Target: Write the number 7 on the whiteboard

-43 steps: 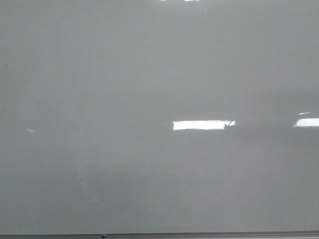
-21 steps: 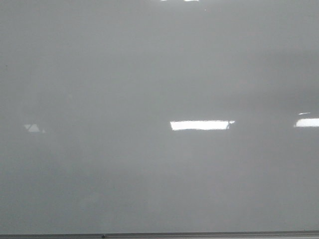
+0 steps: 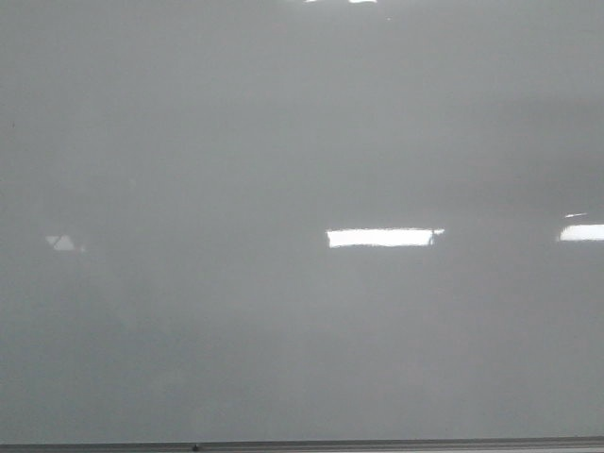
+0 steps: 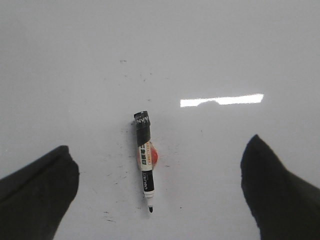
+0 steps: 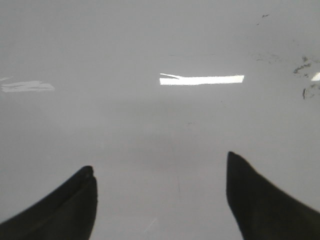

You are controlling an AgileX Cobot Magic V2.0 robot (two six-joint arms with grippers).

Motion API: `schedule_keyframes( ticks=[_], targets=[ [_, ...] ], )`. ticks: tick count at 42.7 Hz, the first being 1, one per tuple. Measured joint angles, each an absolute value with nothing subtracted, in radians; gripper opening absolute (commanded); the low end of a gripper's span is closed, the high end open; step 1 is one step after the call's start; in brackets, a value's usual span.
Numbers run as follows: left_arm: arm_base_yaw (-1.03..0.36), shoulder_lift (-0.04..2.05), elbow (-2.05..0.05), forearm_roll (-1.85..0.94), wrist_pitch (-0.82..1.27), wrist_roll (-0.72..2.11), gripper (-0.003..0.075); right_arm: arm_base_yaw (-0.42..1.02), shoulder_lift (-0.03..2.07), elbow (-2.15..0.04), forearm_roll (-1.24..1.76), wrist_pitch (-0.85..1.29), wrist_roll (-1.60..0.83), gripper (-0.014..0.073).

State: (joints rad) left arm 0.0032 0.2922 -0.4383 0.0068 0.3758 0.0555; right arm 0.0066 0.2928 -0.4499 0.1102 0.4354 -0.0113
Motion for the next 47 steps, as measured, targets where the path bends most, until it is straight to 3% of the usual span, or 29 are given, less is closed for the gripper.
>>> schedule_keyframes(
  ticks=[9,23,39,47],
  targets=[
    [0.003,0.393,-0.449,0.0,0.38,0.056,0.0629,0.007,0.293,-0.45,0.11,0.435,-0.011,0.0633],
    [0.003,0.933,-0.6,-0.005,0.491,-0.069,0.0629,0.007,0.293,-0.45,0.11,0.435,-0.011,0.0633],
    [0.076,1.292,-0.646,0.006,0.24,-0.075,0.0624,0.007,0.293,-0.45,0.11,0.435,-0.011,0.0633],
    [0.081,1.391,-0.646,0.059,0.108,-0.075,0.0544,0.007,0.293,-0.45,0.11,0.435,-0.011,0.0633]
  ],
)
